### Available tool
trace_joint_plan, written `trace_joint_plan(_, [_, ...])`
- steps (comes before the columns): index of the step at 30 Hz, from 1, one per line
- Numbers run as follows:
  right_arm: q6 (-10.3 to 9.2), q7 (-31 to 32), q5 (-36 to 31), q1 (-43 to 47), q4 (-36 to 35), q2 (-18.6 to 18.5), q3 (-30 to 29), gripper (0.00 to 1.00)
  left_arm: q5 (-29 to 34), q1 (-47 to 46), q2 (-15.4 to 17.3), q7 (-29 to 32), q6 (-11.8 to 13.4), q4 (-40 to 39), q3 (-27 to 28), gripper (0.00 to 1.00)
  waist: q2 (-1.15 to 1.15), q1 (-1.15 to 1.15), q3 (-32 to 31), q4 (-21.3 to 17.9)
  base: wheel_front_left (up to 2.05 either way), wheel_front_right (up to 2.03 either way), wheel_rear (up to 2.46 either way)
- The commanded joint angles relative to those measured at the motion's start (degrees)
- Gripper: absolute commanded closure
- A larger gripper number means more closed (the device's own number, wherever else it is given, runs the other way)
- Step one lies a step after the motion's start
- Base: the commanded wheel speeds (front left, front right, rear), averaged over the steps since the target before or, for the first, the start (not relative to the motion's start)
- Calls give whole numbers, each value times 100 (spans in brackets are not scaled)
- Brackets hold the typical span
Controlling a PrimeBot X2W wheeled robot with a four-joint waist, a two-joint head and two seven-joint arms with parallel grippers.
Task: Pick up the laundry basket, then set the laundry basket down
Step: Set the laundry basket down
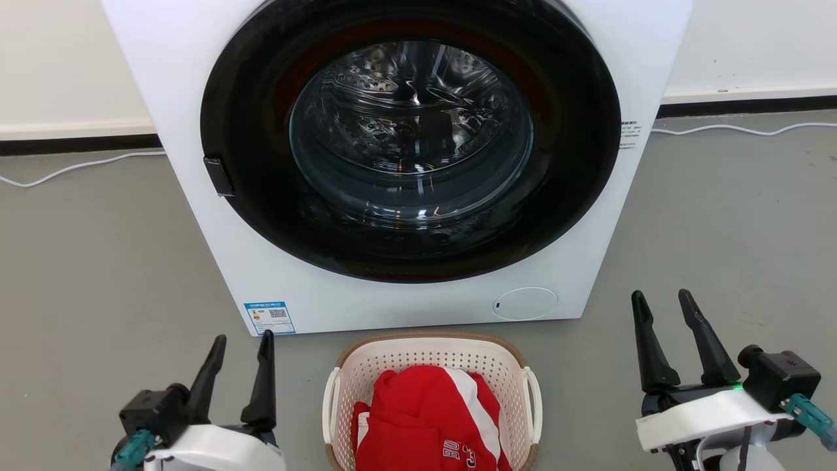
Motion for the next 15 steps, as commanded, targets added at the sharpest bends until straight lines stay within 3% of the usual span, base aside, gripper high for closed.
trace_joint_plan(1, [36,-79,-67,-20,-235,-26,79,0,82,-75,3,-36,-35,-169,196,0,0,0,-6,4,0,0,0])
trace_joint_plan(15, [36,-79,-233,-19,-232,-13,-26,0,379,-63,-126,-36,-77,-247,400,0,0,0,34,19,0,0,0])
